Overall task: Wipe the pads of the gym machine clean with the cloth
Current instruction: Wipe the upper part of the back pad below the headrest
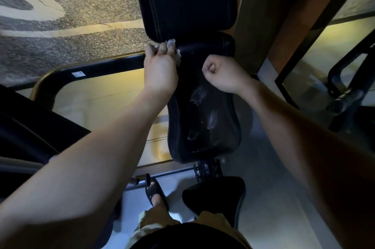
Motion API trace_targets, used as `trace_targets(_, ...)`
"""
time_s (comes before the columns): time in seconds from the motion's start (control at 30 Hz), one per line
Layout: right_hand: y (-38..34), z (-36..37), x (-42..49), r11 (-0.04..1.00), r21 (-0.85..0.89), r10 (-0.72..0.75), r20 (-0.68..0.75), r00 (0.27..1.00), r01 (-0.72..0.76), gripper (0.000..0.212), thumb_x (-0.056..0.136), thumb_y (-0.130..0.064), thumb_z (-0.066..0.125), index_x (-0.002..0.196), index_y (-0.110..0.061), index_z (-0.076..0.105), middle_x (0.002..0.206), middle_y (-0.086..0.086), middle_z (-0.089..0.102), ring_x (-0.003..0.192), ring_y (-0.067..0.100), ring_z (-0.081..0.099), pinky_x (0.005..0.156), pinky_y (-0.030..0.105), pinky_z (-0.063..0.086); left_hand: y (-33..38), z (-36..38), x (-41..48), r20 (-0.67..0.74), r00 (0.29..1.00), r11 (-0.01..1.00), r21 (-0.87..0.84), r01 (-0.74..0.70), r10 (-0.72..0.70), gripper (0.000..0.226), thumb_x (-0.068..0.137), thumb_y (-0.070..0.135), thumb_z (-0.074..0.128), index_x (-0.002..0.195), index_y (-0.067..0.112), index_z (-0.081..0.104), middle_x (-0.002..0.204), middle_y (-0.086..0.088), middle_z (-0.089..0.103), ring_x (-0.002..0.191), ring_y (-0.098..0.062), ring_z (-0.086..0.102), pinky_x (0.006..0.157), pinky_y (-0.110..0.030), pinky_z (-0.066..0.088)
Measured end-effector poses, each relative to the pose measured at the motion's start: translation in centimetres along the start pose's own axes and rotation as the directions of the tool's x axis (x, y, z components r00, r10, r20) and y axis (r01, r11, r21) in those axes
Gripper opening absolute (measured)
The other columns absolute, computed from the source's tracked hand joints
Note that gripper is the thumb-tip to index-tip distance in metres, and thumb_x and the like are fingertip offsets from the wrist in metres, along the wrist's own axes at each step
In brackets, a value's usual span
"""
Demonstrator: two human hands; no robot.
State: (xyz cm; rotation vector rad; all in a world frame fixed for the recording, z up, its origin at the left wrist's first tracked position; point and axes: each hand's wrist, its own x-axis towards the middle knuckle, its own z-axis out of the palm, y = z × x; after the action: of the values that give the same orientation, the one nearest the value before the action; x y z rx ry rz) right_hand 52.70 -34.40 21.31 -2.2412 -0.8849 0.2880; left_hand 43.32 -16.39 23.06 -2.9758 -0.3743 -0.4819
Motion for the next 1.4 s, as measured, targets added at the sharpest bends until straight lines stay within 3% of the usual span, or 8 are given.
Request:
trace_targets(0.2, -1.2, 1.1, 1.6, 0.982, -0.175, -0.083, -0.111, 0.99, 0.063, 0.014, 0.095, -0.024, 0.056, 0.099, -0.012, 0.061, 0.104, 0.004, 0.055, 0.093, 0.021, 0.058, 0.077, 0.032, 0.048, 2.4, 0.0, 1.5, -0.022, 0.99, 0.99, 0.005, -0.141, 0.141, 0.04, 0.091, 0.01, 0.042, 0.126, 0.002, 0.06, 0.113, -0.014, 0.063, 0.099, -0.039, 0.053, 0.091, -0.041, 0.044)
trace_targets(0.37, -1.0, 0.8, 2.3, 0.985, -0.166, -0.072, -0.136, 0.988, 0.049, 0.012, 0.092, -0.02, 0.057, 0.093, -0.01, 0.063, 0.104, 0.006, 0.056, 0.097, 0.021, 0.056, 0.084, 0.033, 0.048, -1.9, 0.9, 0.2, -0.061, 0.991, 0.992, -0.018, -0.121, 0.12, 0.052, 0.095, 0.017, 0.051, 0.145, 0.008, 0.045, 0.128, -0.009, 0.059, 0.106, -0.039, 0.047, 0.094, -0.037, 0.041)
trace_targets(0.63, -1.8, 0.8, 1.5, 0.999, 0.025, -0.021, -0.093, 0.995, 0.024, 0.023, 0.095, -0.036, 0.06, 0.114, -0.024, 0.057, 0.102, -0.003, 0.059, 0.09, 0.011, 0.059, 0.079, 0.026, 0.048, -1.1, -0.1, -0.7, -0.15, 0.989, 0.879, -0.473, -0.066, -0.007, 0.024, 0.095, 0.014, 0.058, 0.117, 0.016, 0.067, 0.118, 0.003, 0.069, 0.111, -0.022, 0.063, 0.092, -0.021, 0.041)
trace_targets(0.77, -2.6, 1.6, 0.5, 0.982, 0.108, -0.134, -0.167, 0.977, 0.153, 0.033, 0.098, -0.034, 0.059, 0.13, -0.029, 0.051, 0.099, -0.005, 0.058, 0.08, 0.0, 0.054, 0.07, 0.015, 0.042, -0.1, -1.3, -1.2, -0.042, 0.987, 0.779, -0.619, 0.095, -0.154, 0.05, 0.087, 0.018, 0.074, 0.135, 0.012, 0.061, 0.115, -0.001, 0.073, 0.102, -0.004, 0.063, 0.081, 0.006, 0.03)
trace_targets(0.9, -2.8, 3.1, 0.7, 0.979, 0.036, -0.182, -0.301, 0.936, 0.202, 0.027, 0.097, -0.021, 0.062, 0.123, -0.017, 0.06, 0.099, -0.011, 0.048, 0.075, -0.006, 0.049, 0.067, 0.006, 0.035, -0.8, -1.6, -0.9, 0.059, 0.985, 0.727, -0.668, 0.159, -0.162, 0.069, 0.085, 0.033, 0.077, 0.146, 0.013, 0.05, 0.128, -0.001, 0.066, 0.115, -0.009, 0.061, 0.097, -0.015, 0.044)
trace_targets(1.07, -3.7, 4.3, 1.5, 0.984, -0.002, -0.166, -0.363, 0.917, 0.177, 0.018, 0.094, -0.017, 0.06, 0.112, -0.014, 0.062, 0.1, -0.007, 0.049, 0.082, 0.008, 0.051, 0.071, 0.028, 0.047, -2.9, -1.6, -0.9, 0.177, 0.984, 0.732, -0.666, 0.145, -0.034, 0.064, 0.081, 0.046, 0.071, 0.137, 0.019, 0.057, 0.127, 0.0, 0.062, 0.115, -0.013, 0.062, 0.1, -0.033, 0.05)
trace_targets(1.3, -5.1, 6.2, 1.8, 0.963, -0.035, -0.265, -0.309, 0.913, 0.268, 0.057, 0.088, -0.024, 0.066, 0.142, -0.014, 0.052, 0.12, 0.015, 0.051, 0.09, 0.027, 0.063, 0.079, 0.039, 0.057, -4.2, -2.6, 0.3, 0.248, 0.943, 0.544, -0.771, 0.33, -0.221, 0.012, 0.09, 0.001, 0.069, 0.09, 0.013, 0.072, 0.083, 0.001, 0.073, 0.064, 0.002, 0.068, 0.063, -0.015, 0.053)
trace_targets(1.4, -5.1, 6.9, 2.8, 0.944, -0.178, -0.325, -0.348, 0.879, 0.278, 0.049, 0.091, -0.02, 0.068, 0.137, -0.008, 0.058, 0.109, 0.023, 0.053, 0.085, 0.039, 0.063, 0.069, 0.046, 0.057, -4.9, -2.6, 0.0, 0.301, 0.944, 0.467, -0.822, 0.327, -0.132, 0.033, 0.097, -0.006, 0.05, 0.098, 0.015, 0.075, 0.092, -0.004, 0.076, 0.078, -0.007, 0.075, 0.083, -0.026, 0.058)
